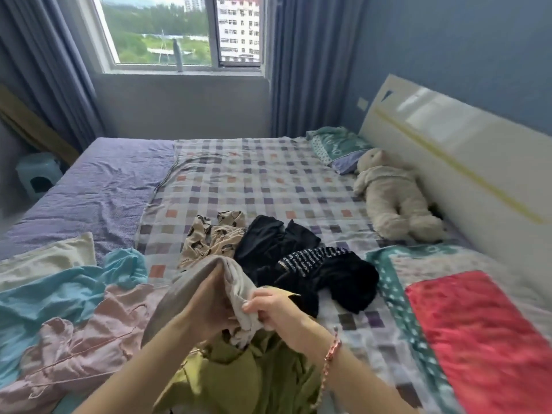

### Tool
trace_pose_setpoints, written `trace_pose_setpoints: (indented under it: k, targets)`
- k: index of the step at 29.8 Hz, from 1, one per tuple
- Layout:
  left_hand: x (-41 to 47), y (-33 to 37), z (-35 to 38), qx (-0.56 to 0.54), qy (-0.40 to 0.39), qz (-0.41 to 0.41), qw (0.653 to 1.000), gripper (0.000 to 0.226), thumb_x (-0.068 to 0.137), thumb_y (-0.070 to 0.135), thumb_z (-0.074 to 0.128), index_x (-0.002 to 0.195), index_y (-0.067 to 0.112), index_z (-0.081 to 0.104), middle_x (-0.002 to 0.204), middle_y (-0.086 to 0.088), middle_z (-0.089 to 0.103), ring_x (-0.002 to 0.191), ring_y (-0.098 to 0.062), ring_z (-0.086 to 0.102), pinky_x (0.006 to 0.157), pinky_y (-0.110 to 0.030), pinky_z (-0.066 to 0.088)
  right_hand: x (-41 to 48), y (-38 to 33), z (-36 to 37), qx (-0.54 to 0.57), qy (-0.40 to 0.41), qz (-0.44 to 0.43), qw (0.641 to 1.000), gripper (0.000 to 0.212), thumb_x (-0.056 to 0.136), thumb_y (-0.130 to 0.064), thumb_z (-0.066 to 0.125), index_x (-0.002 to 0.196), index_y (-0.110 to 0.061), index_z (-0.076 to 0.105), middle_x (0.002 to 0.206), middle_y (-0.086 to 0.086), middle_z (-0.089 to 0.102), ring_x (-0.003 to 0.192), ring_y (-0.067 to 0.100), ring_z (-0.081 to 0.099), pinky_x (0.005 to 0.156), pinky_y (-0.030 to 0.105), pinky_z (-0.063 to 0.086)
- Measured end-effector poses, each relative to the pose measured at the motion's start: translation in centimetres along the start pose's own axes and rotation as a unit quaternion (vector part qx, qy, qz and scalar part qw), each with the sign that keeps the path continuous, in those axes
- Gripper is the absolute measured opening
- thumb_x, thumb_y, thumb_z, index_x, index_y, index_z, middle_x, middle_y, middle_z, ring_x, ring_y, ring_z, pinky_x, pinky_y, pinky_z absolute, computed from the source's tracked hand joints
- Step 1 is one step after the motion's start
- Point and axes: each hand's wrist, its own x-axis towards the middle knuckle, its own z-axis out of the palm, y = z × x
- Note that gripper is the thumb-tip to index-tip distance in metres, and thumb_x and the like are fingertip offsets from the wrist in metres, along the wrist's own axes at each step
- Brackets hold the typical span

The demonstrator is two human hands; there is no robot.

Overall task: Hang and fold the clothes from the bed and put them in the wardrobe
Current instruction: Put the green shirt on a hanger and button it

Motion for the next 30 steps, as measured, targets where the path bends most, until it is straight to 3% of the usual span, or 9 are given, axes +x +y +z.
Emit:
trace_pose_setpoints:
  k: [3,6,10,13,16,19,23,25,30]
  targets:
    - [-0.4,-1.6,4.9,0.123,0.049,0.048,0.99,0.02,0.098,0.015,0.036,0.091,0.007,0.053,0.08,-0.011,0.053,0.068,-0.023,0.052,0.062,-0.035,0.042,-3.7,1.2,-1.9,-0.011,0.037,0.009,0.999,0.034,0.085,0.002,0.057,0.059,-0.016,0.045,0.057,-0.003,0.045,0.045,0.003,0.043,0.044,0.013,0.034]
    - [-1.7,-2.6,9.3,0.205,0.066,0.103,0.971,0.026,0.092,-0.006,0.035,0.074,0.007,0.05,0.058,-0.009,0.048,0.049,-0.013,0.048,0.048,-0.023,0.038,-7.1,1.2,-2.7,-0.015,0.069,-0.008,0.997,0.022,0.088,0.001,0.058,0.07,-0.011,0.054,0.064,0.003,0.054,0.046,0.003,0.052,0.048,0.013,0.045]
    - [-4.1,0.5,12.5,0.228,0.066,0.214,0.947,0.036,0.089,-0.012,0.032,0.065,0.012,0.044,0.036,0.008,0.047,0.034,-0.002,0.047,0.034,-0.01,0.035,-8.9,0.0,-3.4,0.062,0.155,-0.042,0.985,0.018,0.09,0.002,0.055,0.076,-0.004,0.046,0.045,0.001,0.043,0.029,0.004,0.039,0.033,0.013,0.031]
    - [-7.5,4.1,13.5,0.253,0.054,0.295,0.92,0.034,0.091,-0.008,0.037,0.072,0.016,0.051,0.053,0.005,0.053,0.044,-0.002,0.053,0.041,-0.012,0.042,-9.8,-1.8,-2.8,0.04,0.236,-0.092,0.967,0.008,0.091,-0.006,0.057,0.089,-0.004,0.049,0.069,0.004,0.053,0.046,0.002,0.051,0.04,0.012,0.039]
    - [-10.5,6.9,14.7,0.267,0.039,0.376,0.886,0.032,0.089,-0.006,0.044,0.076,0.019,0.058,0.052,0.014,0.059,0.047,0.003,0.053,0.048,-0.013,0.042,-9.5,-3.4,-1.7,-0.042,0.231,-0.138,0.962,0.051,0.078,-0.024,0.074,0.116,-0.015,0.041,0.106,0.0,0.053,0.089,0.006,0.055,0.061,0.011,0.047]
    - [-13.6,8.7,15.9,0.295,0.022,0.426,0.855,0.024,0.09,-0.005,0.047,0.087,0.015,0.061,0.052,0.017,0.061,0.049,0.006,0.055,0.051,-0.01,0.04,-7.0,-5.1,0.7,-0.146,0.306,-0.16,0.927,0.092,0.056,-0.053,0.081,0.126,-0.016,0.035,0.118,0.0,0.049,0.105,0.016,0.054,0.083,0.029,0.052]
    - [-18.0,11.7,14.7,0.302,0.08,0.507,0.804,0.02,0.093,-0.001,0.048,0.106,0.008,0.06,0.07,0.015,0.061,0.053,0.013,0.055,0.055,-0.001,0.039,-3.5,-8.0,2.9,-0.278,0.402,-0.227,0.842,0.041,0.084,-0.039,0.059,0.103,-0.003,0.054,0.097,0.01,0.059,0.087,0.027,0.06,0.065,0.03,0.047]
    - [-19.3,14.1,12.9,0.328,0.137,0.557,0.75,0.015,0.092,0.006,0.054,0.102,0.011,0.064,0.087,0.007,0.055,0.07,0.011,0.056,0.067,-0.001,0.04,-3.1,-9.7,1.9,-0.272,0.412,-0.209,0.844,0.012,0.086,-0.016,0.051,0.09,-0.006,0.057,0.084,0.007,0.061,0.079,0.026,0.06,0.056,0.025,0.04]
    - [-21.1,18.5,4.8,0.471,0.404,0.605,0.499,0.02,0.087,0.027,0.06,0.101,0.017,0.071,0.142,-0.026,0.037,0.136,-0.041,0.027,0.114,-0.043,0.019,-1.6,-12.5,1.7,-0.331,0.395,-0.246,0.821,0.015,0.084,-0.005,0.043,0.085,-0.004,0.058,0.079,0.008,0.057,0.076,0.026,0.055,0.061,0.028,0.035]
